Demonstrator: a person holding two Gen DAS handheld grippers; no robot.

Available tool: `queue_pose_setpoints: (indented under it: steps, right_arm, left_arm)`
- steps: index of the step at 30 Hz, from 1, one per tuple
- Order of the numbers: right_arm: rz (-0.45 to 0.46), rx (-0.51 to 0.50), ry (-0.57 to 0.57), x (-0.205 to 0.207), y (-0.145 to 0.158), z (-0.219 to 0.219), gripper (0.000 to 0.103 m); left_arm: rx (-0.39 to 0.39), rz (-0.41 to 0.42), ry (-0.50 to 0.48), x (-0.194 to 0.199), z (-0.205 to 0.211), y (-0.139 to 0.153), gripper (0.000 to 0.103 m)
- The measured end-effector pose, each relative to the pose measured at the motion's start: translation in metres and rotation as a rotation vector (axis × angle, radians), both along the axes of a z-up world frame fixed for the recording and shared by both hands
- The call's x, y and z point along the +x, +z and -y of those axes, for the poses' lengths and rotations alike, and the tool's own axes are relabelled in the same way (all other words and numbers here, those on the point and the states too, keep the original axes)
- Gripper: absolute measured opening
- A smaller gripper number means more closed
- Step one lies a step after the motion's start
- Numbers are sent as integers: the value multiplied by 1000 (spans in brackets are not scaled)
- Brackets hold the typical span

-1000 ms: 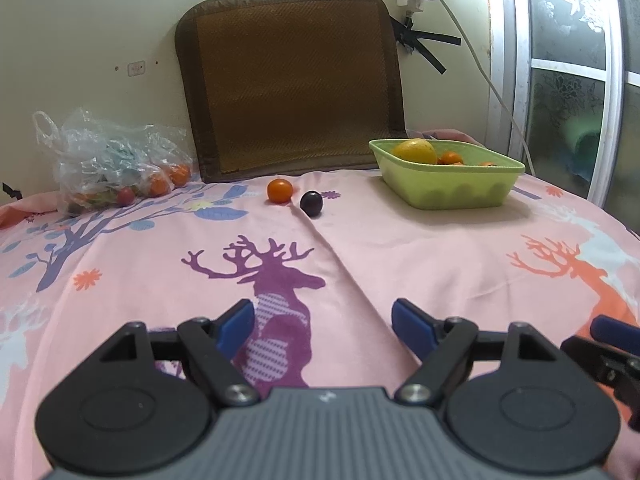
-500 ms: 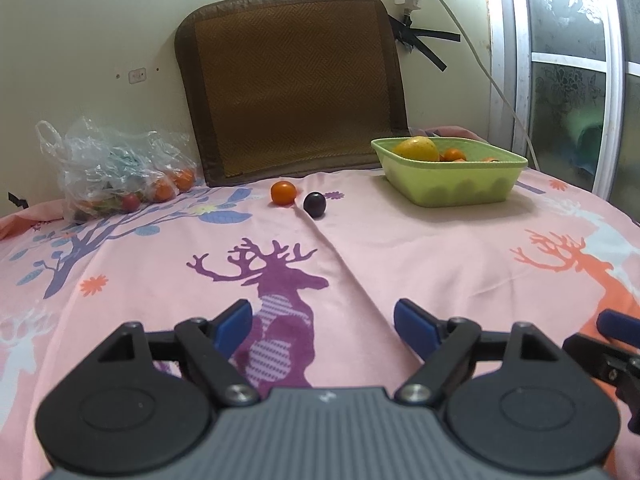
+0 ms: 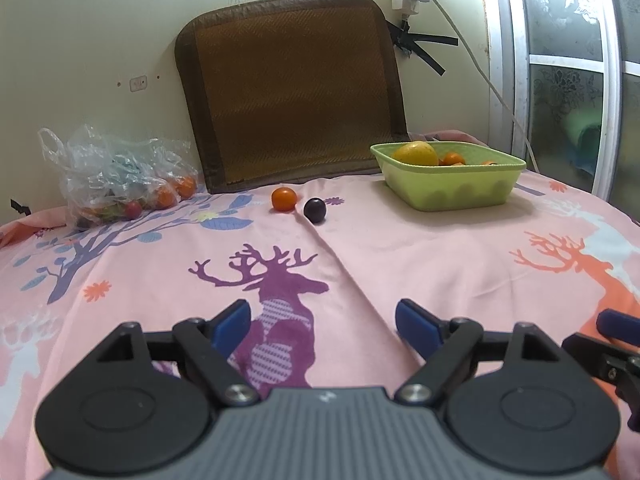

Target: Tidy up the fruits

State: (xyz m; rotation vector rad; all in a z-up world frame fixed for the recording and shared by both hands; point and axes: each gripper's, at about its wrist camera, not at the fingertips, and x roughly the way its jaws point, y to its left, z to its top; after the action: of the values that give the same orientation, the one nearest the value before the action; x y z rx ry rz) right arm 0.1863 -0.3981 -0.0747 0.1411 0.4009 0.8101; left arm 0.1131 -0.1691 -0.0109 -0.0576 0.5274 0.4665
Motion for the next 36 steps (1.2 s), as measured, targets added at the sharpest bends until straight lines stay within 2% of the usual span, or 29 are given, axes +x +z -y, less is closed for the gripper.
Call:
queue_pose_setpoints:
  steps: [17, 26, 36]
  right_arm:
    - [1, 3, 2, 0, 0, 0, 68]
    - [-9, -5, 15, -2, 2, 3, 68]
    - [26, -26, 35, -4, -1, 5, 68]
  left_arm:
    - [2, 21, -18, -4, 2, 1, 84]
    - [-38, 41, -18, -7, -5, 1, 83]
    - [-32, 53, -30, -8, -3, 3, 83]
